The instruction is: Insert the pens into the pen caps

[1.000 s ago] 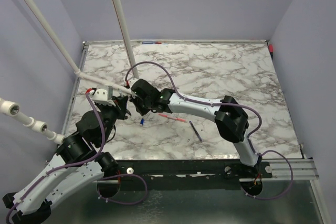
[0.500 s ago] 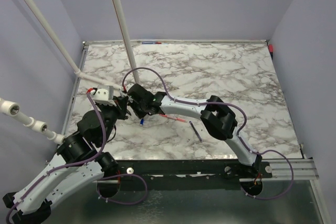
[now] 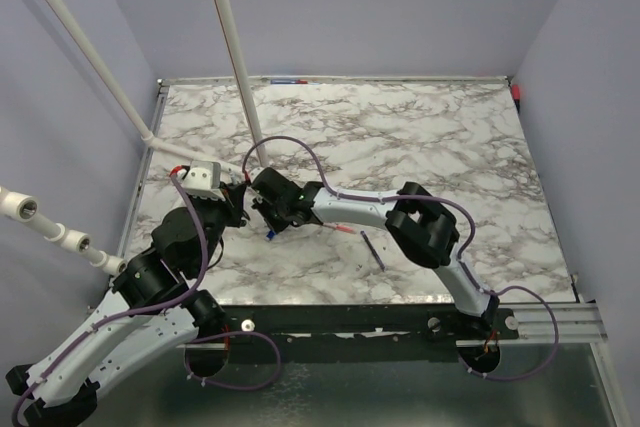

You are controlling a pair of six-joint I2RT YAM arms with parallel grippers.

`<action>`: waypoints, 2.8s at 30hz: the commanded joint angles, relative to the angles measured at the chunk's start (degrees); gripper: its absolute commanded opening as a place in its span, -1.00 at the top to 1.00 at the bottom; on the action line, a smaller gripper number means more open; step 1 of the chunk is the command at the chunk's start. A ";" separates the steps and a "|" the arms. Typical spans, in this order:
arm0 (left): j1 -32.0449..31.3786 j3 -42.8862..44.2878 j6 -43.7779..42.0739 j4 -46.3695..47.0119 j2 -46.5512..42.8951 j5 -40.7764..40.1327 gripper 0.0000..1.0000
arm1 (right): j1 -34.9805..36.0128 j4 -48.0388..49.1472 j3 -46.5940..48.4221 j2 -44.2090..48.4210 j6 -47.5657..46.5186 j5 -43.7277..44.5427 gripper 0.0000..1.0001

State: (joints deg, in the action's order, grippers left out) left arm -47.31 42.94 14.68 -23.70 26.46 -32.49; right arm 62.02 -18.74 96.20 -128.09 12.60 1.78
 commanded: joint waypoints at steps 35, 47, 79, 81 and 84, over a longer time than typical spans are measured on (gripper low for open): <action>1.78 -0.62 -0.81 0.11 0.67 1.57 1.00 | 2.41 -4.39 -4.85 11.67 -0.45 2.39 0.20; 1.93 -0.66 -0.88 0.32 0.59 2.07 1.00 | 2.40 -7.54 1.47 4.91 -0.60 -1.23 0.06; 2.40 -0.75 -1.11 0.54 0.73 2.96 1.00 | 3.85 -11.29 4.96 -2.26 -1.02 1.99 0.22; 2.46 -0.75 -1.09 0.54 0.77 3.04 1.00 | 3.98 -11.73 5.18 -2.70 -1.15 3.09 0.27; 2.46 -0.75 -1.18 0.59 0.63 3.22 1.00 | 4.25 -12.30 5.40 -3.18 -1.37 4.17 0.40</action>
State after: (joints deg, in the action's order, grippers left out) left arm -45.10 42.63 14.24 -23.64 27.53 -30.68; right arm 65.36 -28.18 100.25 -128.73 12.03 2.83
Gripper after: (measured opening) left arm 0.048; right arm 0.337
